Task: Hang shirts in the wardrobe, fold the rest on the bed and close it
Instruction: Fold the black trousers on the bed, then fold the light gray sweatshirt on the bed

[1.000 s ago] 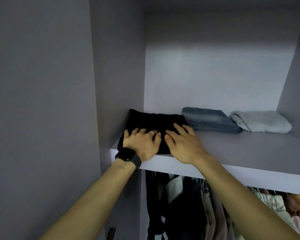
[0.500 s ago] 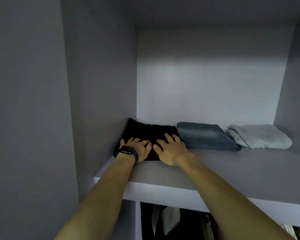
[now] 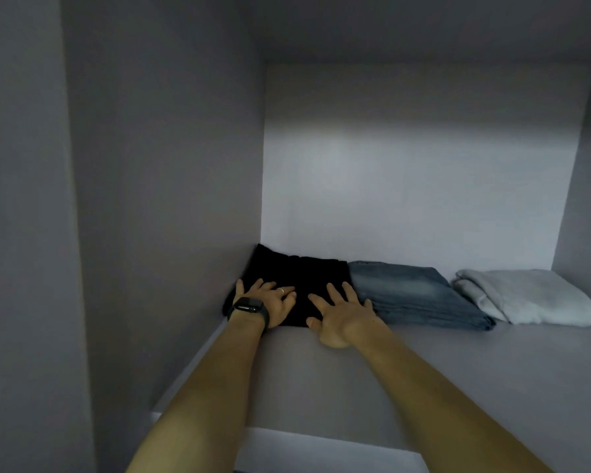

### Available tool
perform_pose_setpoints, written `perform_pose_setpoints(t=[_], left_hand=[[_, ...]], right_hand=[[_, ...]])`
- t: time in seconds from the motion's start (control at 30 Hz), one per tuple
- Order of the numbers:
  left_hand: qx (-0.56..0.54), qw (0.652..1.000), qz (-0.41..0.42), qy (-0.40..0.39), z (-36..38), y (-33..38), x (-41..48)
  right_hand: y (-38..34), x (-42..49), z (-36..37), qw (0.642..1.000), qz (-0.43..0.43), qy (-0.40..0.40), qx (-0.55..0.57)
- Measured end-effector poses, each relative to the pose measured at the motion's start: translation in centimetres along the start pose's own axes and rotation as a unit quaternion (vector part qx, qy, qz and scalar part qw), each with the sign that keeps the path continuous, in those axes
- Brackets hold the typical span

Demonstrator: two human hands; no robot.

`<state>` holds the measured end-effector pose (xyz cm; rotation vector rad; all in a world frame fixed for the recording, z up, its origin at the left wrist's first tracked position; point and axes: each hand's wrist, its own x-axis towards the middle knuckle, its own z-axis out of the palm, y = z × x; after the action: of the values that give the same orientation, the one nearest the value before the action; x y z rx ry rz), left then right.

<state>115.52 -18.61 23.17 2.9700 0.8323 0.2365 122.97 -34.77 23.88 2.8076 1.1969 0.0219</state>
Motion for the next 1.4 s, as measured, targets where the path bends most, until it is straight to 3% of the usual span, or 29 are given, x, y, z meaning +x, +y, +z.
perform_pose_setpoints(t=[0.43,0.63,0.83,1.03,1.17,1.27,1.4], left_hand=[[-0.003,0.999,-0.027,0.017,0.9,0.6,1.6],[0.038,0.996,0.012,0.085,-0.9,3.6,-5.6],[-0.097,0.983,0.141,0.074,0.6,10.7,-17.1],[-0.115,0.918,0.338,0.174,5.0,23.0,-31.4],[-0.153,0.861,0.474,0.106,10.0,33.0,-43.7],[-0.134,0.823,0.552,0.025,14.0,38.4,-52.4],[-0.122,0.740,0.658,-0.073,17.6,44.3,-64.1]], right_hand=[[-1.1,0.5,0.9,0.996,0.053,0.063,-0.031],[0.8,-8.1,0.7,0.993,0.060,0.091,-0.045],[6.1,-24.8,4.0,0.972,0.092,0.189,0.107],[9.3,-46.7,12.8,0.934,0.211,0.253,0.140],[10.2,-63.0,18.9,0.886,0.356,0.257,0.147],[9.0,-73.6,22.4,0.831,0.453,0.279,0.164],[6.0,-85.5,26.5,0.747,0.591,0.248,0.179]])
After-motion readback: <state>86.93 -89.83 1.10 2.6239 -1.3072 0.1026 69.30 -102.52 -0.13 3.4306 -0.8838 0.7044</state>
